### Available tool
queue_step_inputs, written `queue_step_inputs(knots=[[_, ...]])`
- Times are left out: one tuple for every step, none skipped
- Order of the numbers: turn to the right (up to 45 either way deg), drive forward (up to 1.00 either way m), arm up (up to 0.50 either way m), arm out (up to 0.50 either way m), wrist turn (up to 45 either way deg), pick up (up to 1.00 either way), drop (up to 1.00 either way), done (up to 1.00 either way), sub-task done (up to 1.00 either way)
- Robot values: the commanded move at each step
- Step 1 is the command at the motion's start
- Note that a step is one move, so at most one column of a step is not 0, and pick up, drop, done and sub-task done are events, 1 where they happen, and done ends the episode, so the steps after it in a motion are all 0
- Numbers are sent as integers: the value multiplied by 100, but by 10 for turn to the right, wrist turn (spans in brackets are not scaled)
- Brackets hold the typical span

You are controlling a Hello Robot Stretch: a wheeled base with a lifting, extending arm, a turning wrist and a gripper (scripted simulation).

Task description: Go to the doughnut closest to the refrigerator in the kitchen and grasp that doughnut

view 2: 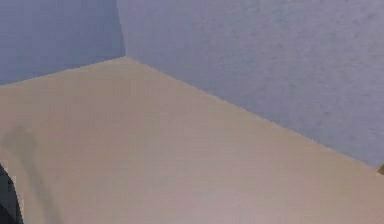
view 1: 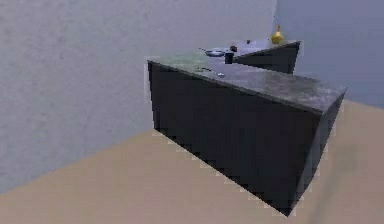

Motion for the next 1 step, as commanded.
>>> queue_step_inputs(knots=[[0, 95, 0, 0, 0, 0, 0, 0, 0]])
